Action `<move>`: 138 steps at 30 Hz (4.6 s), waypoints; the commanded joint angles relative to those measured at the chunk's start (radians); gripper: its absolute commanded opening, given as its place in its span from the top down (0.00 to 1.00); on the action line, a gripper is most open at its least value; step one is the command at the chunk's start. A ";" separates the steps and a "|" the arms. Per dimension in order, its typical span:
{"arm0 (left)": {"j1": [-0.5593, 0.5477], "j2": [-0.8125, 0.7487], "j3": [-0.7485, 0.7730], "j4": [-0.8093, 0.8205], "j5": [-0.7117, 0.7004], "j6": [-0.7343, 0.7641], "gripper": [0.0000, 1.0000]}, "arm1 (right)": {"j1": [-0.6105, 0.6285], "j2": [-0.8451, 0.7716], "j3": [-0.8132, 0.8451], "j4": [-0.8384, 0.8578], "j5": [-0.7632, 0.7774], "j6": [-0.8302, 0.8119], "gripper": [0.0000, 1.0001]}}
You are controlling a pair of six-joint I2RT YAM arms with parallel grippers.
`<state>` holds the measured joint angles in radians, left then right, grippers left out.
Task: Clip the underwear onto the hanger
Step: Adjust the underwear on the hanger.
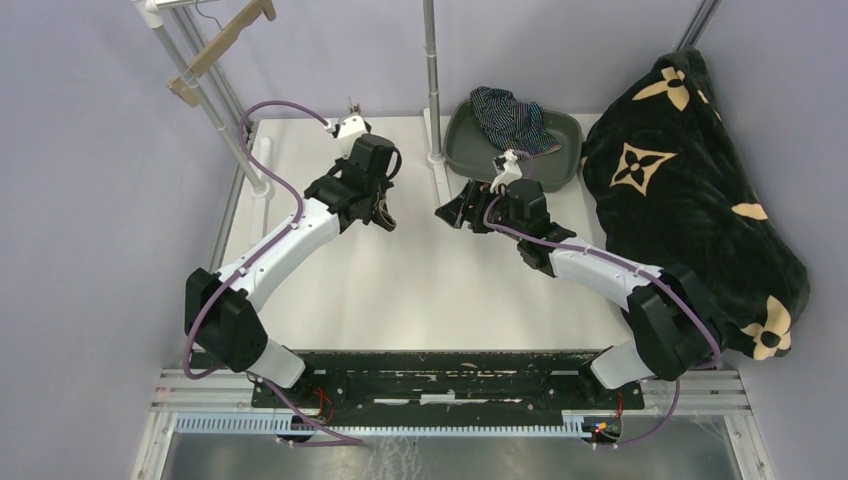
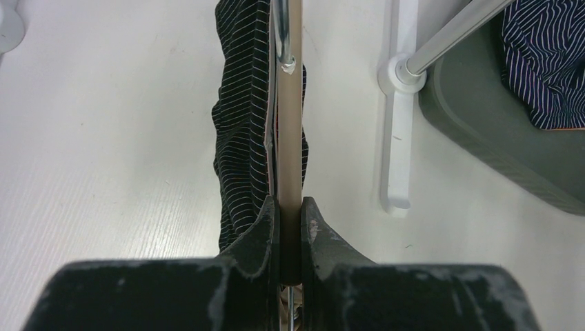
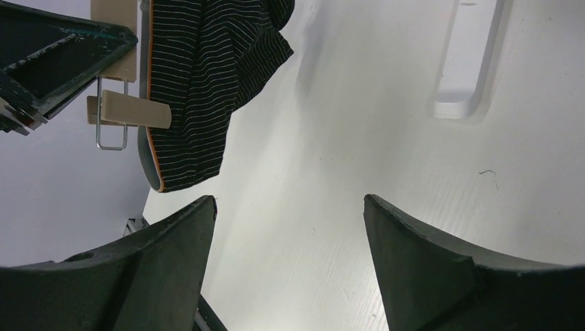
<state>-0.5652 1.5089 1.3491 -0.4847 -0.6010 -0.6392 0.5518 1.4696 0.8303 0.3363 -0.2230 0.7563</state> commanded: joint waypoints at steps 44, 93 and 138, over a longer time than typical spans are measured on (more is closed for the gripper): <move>-0.030 0.204 0.322 -0.023 0.090 -0.077 0.97 | 0.295 -0.034 0.082 0.072 0.378 -0.458 0.15; 0.186 -0.225 -0.280 0.766 0.628 -0.401 0.97 | -0.038 0.504 -0.021 1.107 -0.194 0.671 0.25; -0.029 0.087 0.102 0.047 0.132 -0.163 0.97 | 0.194 -0.088 0.158 -0.243 0.193 -0.491 0.24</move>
<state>-0.5907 1.5906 1.3930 -0.4576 -0.4118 -0.8066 0.7391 1.3720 0.9443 0.0769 -0.0326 0.2893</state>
